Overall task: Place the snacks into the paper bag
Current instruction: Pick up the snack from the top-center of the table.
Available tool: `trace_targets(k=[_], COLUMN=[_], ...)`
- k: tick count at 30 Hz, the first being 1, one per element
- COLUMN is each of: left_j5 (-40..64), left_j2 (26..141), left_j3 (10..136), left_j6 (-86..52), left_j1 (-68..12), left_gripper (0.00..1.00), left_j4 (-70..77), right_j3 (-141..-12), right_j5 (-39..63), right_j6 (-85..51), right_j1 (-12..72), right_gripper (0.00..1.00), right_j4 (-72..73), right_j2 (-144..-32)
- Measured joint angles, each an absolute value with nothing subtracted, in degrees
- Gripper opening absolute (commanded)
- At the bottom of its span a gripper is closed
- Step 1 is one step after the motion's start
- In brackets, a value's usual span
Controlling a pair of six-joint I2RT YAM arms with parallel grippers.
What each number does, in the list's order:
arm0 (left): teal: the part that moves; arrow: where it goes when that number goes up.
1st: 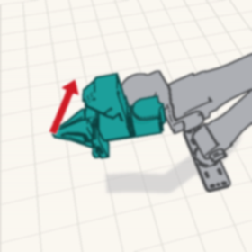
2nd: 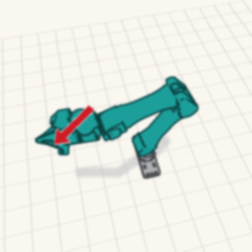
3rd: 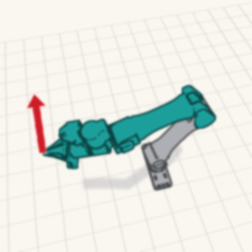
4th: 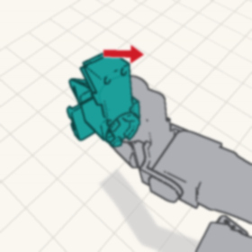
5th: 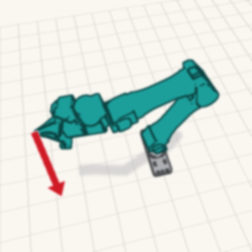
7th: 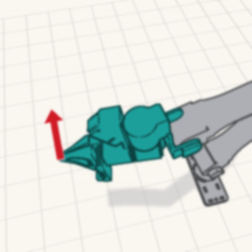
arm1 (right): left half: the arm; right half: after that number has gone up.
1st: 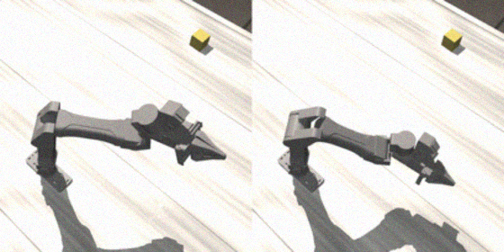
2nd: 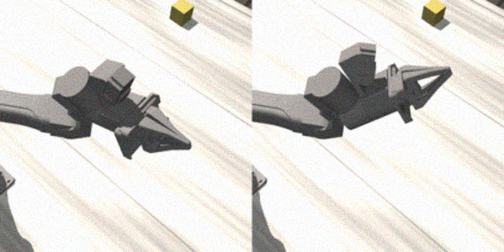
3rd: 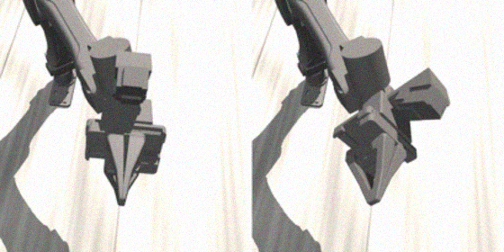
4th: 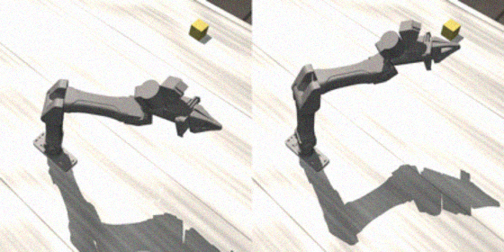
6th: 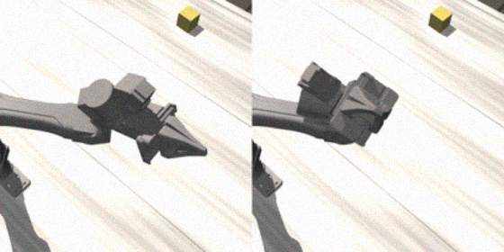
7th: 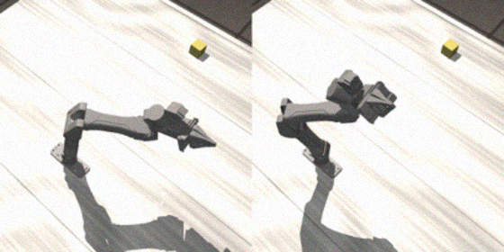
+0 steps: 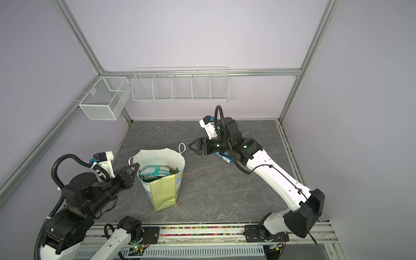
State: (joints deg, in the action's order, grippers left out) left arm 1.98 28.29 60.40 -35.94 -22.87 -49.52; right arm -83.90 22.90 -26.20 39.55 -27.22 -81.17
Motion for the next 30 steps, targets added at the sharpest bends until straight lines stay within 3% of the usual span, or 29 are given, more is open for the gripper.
trace_targets(k=[30], left_j5=[3.0], left_j2=[30.8], left_j3=[60.3], left_j6=[-35.9], left_j1=[-22.9], left_gripper=[0.0], left_j4=[-47.0], right_j3=[-73.2], right_j5=[23.6], right_j6=[-24.2], right_j1=[19.4], right_gripper=[0.76], right_j4=[-26.7], right_j2=[-79.6])
